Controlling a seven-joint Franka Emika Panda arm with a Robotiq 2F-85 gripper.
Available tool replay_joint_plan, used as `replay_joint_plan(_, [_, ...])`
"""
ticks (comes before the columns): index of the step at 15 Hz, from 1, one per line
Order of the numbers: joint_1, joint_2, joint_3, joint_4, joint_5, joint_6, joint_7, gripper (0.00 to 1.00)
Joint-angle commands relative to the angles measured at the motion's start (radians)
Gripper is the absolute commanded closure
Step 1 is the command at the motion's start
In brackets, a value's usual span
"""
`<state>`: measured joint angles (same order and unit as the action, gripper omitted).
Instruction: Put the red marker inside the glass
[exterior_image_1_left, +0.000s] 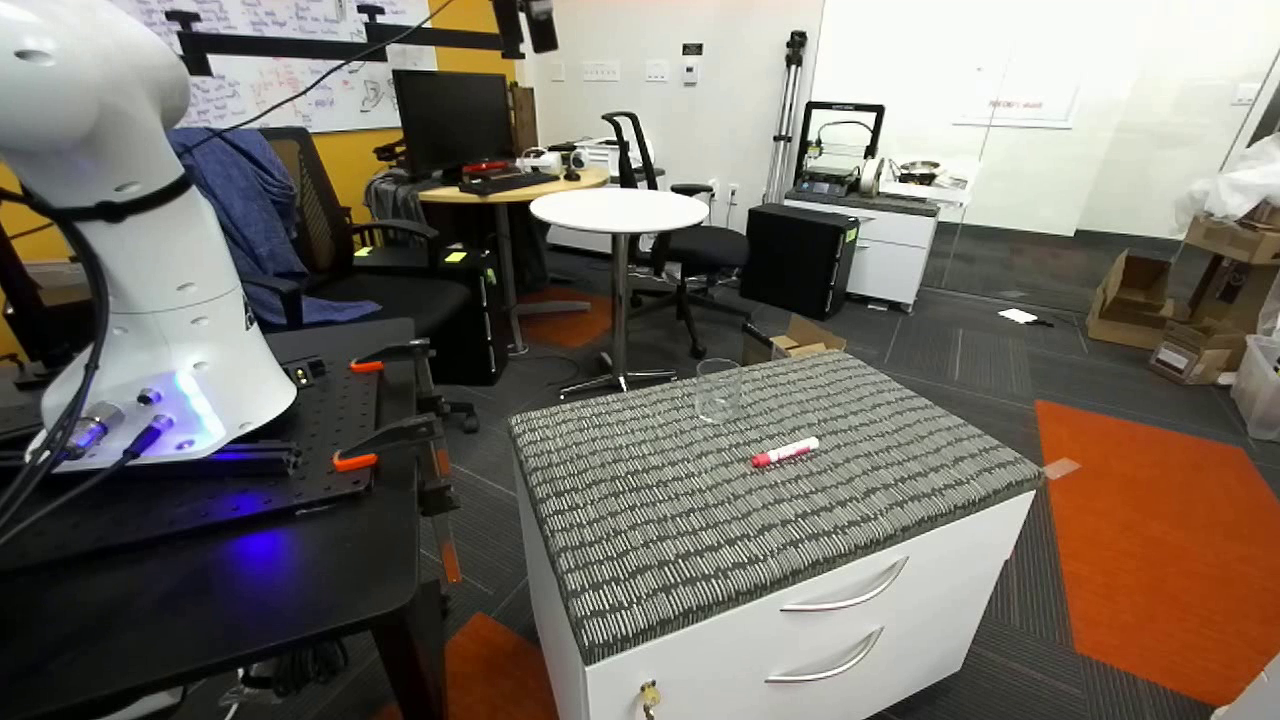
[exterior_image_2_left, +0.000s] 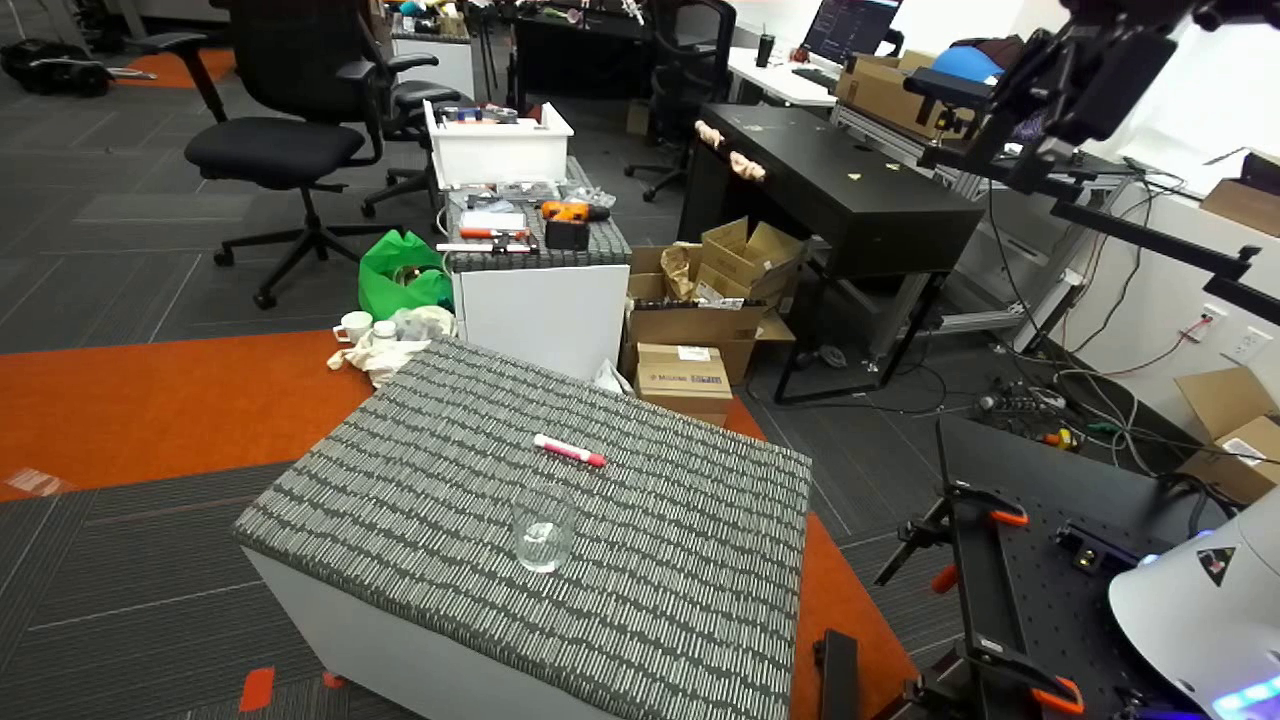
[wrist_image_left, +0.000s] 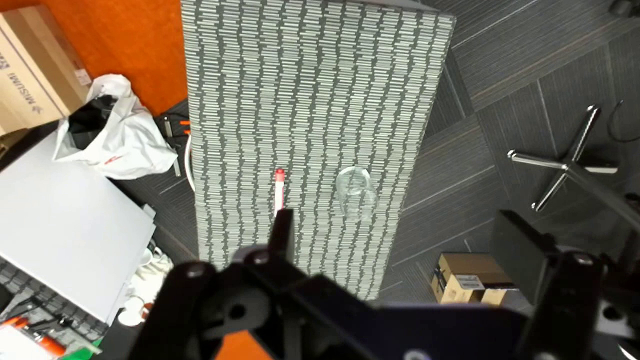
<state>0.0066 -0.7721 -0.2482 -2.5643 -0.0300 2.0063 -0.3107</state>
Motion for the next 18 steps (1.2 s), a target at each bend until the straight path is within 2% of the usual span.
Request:
replay_joint_plan(1, [-0.026, 0.053, 0.002, -0.070, -0.002, 0.216, -0.013, 0.00])
replay_joint_plan(4, [-0.034, 0.119, 0.002, -0.114, 0.001, 0.374, -0.003, 0.00])
replay_joint_plan(7, [-0.035, 0.201, -0.001, -0.126, 0.013, 0.466, 0.003, 0.00])
replay_joint_plan(13, [-0.020, 0.384, -0.002, -0.105, 0.044, 0.574, -0.011, 0.00])
replay_joint_plan(18, [-0.010, 0.528, 0.005, -0.062, 0.090, 0.595, -0.017, 0.00])
